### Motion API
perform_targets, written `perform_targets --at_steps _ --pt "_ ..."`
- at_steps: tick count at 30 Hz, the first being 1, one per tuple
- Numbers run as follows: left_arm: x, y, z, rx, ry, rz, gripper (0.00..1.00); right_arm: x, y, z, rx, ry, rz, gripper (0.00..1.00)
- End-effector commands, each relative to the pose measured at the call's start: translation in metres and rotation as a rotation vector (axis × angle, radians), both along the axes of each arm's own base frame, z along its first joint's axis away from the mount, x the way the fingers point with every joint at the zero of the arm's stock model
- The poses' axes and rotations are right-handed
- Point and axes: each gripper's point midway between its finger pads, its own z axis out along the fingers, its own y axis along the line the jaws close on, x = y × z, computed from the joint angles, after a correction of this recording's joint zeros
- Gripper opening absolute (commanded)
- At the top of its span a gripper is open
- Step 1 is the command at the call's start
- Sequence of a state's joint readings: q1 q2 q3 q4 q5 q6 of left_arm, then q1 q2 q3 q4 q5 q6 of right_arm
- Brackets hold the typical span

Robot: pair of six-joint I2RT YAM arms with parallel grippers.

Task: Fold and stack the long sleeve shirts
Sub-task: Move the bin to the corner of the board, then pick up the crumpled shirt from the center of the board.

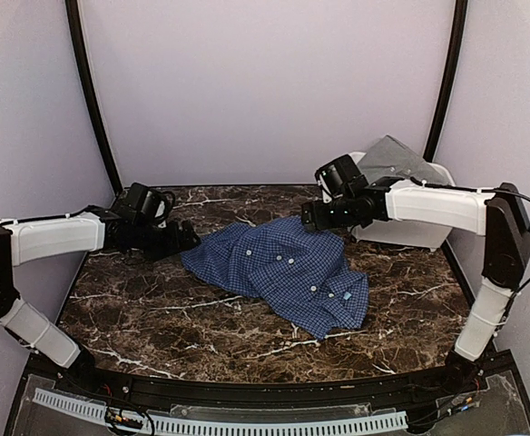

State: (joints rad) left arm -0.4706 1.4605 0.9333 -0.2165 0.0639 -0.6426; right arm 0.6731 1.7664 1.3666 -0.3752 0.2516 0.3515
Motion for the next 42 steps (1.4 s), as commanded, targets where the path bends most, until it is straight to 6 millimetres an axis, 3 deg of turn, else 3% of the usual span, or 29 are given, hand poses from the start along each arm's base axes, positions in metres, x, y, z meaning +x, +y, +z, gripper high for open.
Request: perform_targets --at_steps 1,6,10,15,19,24,29,33,35,39,41,42 --pt "-0.010 0.017 -0.018 -0.067 0.064 0.087 0.94 -0.033 0.022 0.019 -0.108 -0.057 0.094 0.94" --pt "-0.013 0.009 -0.043 -0.099 0.133 0.078 0.85 -0.079 0.054 0.009 -0.177 -0.043 0.220 0.91" --pt "-0.012 0.003 -0.049 -0.120 0.141 0.067 0.79 -0.115 0.053 -0.005 -0.209 0.008 0.263 0.86" --pt "-0.023 0.004 -0.037 -0.058 0.089 0.016 0.78 -0.162 0.032 -0.014 -0.164 0.086 0.282 0.83" --pt "-0.041 -0.016 -0.017 -0.009 0.028 -0.083 0.78 -0.196 -0.008 -0.041 -0.157 0.181 0.253 0.79" --pt "-0.061 -0.050 -0.004 -0.004 0.009 -0.208 0.75 -0.227 -0.034 -0.079 -0.130 0.288 0.231 0.71" --pt "-0.073 -0.081 0.013 -0.020 -0.028 -0.315 0.74 -0.239 -0.041 -0.108 -0.094 0.328 0.213 0.62" --pt "-0.083 -0.102 0.017 -0.031 -0.049 -0.387 0.74 -0.232 -0.044 -0.127 -0.100 0.308 0.165 0.59" --pt "-0.085 -0.111 0.021 -0.046 -0.068 -0.415 0.74 -0.228 -0.037 -0.133 -0.093 0.303 0.165 0.51" --pt "-0.091 -0.123 0.031 -0.059 -0.106 -0.478 0.72 -0.217 -0.010 -0.117 -0.105 0.272 0.194 0.14" --pt "-0.091 -0.126 0.035 -0.054 -0.135 -0.508 0.71 -0.208 0.002 -0.098 -0.110 0.238 0.208 0.01" --pt "-0.091 -0.127 0.038 -0.049 -0.151 -0.525 0.71 -0.203 0.011 -0.084 -0.100 0.218 0.219 0.00"
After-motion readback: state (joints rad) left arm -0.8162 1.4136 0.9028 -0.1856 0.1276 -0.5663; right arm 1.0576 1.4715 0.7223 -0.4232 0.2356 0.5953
